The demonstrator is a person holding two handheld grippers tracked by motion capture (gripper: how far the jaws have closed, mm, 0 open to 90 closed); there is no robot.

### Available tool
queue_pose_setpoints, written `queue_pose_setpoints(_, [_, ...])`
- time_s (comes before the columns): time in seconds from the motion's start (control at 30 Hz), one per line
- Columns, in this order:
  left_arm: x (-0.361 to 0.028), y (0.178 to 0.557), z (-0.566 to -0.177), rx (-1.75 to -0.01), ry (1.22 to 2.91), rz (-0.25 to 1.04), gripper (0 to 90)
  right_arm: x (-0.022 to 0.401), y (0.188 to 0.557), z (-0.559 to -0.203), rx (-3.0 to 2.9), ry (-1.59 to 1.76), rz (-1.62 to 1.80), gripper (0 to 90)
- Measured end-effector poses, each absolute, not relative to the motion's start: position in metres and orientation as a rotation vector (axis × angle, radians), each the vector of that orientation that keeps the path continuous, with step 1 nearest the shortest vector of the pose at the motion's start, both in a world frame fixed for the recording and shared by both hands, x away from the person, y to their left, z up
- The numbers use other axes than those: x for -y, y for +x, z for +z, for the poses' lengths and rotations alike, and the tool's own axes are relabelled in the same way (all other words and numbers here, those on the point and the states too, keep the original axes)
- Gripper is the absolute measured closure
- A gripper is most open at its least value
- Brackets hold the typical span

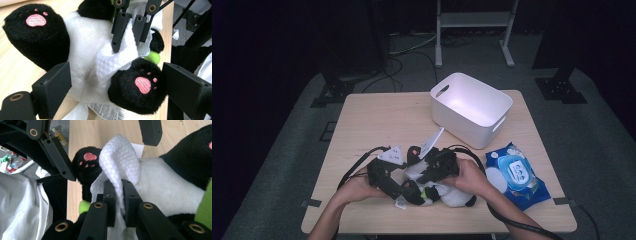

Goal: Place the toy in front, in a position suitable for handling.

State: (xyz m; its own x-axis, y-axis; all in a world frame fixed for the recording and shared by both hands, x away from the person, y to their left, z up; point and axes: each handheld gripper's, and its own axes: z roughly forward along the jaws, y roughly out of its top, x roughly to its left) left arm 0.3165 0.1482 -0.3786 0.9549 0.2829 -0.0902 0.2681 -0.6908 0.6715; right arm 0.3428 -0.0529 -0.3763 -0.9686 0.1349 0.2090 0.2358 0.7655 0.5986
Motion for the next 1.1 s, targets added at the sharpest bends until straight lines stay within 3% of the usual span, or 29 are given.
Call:
queue_pose_setpoints(0.37, [-0.157,0.316,-0.366,-0.380,2.343,0.029,9.3,0.051,0.338,-0.379,2.803,-0.270,-0.974,82.3])
queue_pose_setpoints(0.67, [-0.151,0.322,-0.390,-0.399,2.374,-0.097,9.2,0.045,0.333,-0.374,2.835,-0.247,-0.913,81.9])
queue_pose_setpoints(1.1, [-0.150,0.321,-0.394,-0.404,2.372,-0.126,9.2,0.032,0.338,-0.357,2.969,-0.223,-0.951,81.9])
